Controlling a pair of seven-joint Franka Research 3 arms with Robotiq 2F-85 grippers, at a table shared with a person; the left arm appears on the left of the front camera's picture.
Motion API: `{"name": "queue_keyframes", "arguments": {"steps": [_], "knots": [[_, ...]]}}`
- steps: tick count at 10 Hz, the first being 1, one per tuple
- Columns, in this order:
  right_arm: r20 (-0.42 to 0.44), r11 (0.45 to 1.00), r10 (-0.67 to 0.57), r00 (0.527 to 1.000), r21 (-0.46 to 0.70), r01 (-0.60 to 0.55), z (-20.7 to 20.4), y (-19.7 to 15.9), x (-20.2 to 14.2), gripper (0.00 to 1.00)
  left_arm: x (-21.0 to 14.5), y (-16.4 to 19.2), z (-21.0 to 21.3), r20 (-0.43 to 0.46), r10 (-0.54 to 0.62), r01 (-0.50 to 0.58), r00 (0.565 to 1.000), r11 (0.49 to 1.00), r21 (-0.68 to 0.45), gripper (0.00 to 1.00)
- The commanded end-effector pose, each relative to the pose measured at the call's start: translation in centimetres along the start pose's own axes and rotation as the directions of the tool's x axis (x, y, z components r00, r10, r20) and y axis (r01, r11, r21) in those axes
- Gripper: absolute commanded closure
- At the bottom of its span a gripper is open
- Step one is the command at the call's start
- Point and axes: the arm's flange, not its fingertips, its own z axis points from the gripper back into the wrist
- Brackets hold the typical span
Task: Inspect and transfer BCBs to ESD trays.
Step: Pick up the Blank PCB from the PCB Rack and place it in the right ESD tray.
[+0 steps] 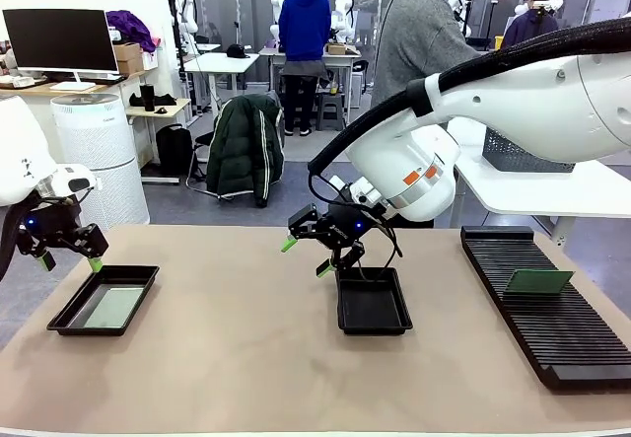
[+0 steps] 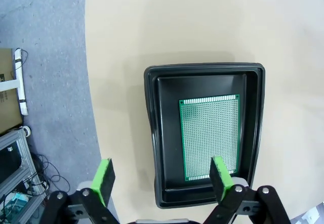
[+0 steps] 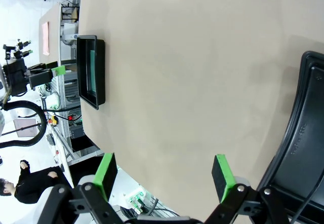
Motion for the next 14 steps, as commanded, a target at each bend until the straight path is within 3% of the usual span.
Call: {"name": "queue_keyframes", "arguments": {"steps": [1, 4, 9, 14], "knots": [[0.011, 1.0, 0.02, 1.0, -0.001, -0.02, 3.1, 0.7, -1.1, 0.0, 0.0, 0.1, 0.0, 0.003, 0.001, -0.001, 1.0, 1.0, -0.001, 0.0], [0.037, 0.995, 0.077, 0.996, -0.07, -0.075, 10.9, 2.5, -2.3, 0.0, 0.0, 0.1, 0.0, 0.003, 0.001, -0.001, 1.0, 1.0, -0.001, 0.0], [-0.022, 0.958, 0.187, 0.982, -0.215, -0.187, 24.2, 3.2, -2.9, 0.0, 0.0, 0.1, 0.0, 0.003, 0.001, -0.001, 1.0, 1.0, -0.001, 0.0], [-0.083, 0.901, 0.301, 0.95, -0.302, -0.312, 33.6, 2.3, -3.8, 0.0, 0.0, 0.1, 0.0, 0.003, 0.001, -0.001, 1.0, 1.0, -0.001, 0.0]]}}
